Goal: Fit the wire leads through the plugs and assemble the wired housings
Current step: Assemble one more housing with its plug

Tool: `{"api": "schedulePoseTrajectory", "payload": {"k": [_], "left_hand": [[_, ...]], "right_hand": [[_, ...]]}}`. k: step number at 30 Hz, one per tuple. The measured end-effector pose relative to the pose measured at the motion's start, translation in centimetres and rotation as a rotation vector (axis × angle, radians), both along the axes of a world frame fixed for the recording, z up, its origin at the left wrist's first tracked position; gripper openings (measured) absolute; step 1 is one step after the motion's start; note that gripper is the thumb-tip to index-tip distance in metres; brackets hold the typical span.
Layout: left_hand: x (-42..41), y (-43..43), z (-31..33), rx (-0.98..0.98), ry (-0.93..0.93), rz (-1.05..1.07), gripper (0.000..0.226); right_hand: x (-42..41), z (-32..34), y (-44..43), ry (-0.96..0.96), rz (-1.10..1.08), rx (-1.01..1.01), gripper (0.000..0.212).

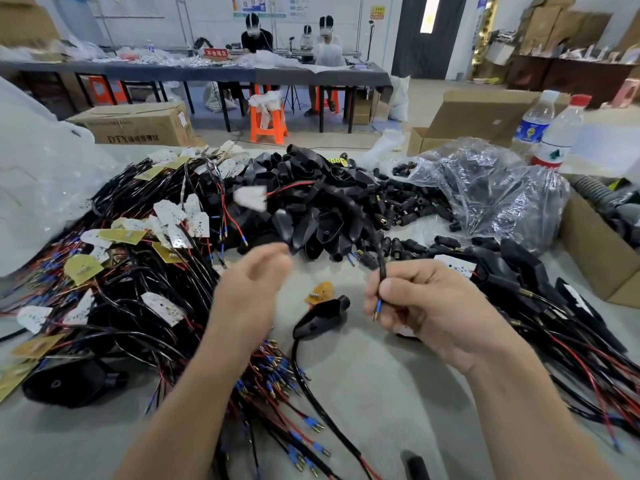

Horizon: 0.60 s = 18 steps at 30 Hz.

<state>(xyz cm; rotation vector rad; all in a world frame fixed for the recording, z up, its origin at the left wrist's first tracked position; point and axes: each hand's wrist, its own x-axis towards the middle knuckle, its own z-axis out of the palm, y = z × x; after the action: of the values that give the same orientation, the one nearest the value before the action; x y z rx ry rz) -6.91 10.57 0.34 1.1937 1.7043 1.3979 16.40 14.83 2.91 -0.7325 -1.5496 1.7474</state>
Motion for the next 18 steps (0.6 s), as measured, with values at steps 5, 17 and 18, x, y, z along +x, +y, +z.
{"api": "schedulePoseTrajectory", "payload": {"k": [5, 17, 18], "left_hand": [[2.6, -0.1, -2.2, -0.215, 0.866, -0.082, 0.037], [2.7, -0.2, -2.1, -0.081, 0.555, -0.041, 0.026], [2.5, -0.2, -2.0, -0.085, 0.483, -0.043, 0.031]], "right_hand": [[-2.1, -1.0, 0.0, 0.001, -0.343, 0.082, 0.024], [-4.2, -2.7, -0.2, -0.335, -0.377, 0.297, 0.018], [-4.2, -2.6, -0.3, -0.332, -0.385, 0.308, 0.017]]}}
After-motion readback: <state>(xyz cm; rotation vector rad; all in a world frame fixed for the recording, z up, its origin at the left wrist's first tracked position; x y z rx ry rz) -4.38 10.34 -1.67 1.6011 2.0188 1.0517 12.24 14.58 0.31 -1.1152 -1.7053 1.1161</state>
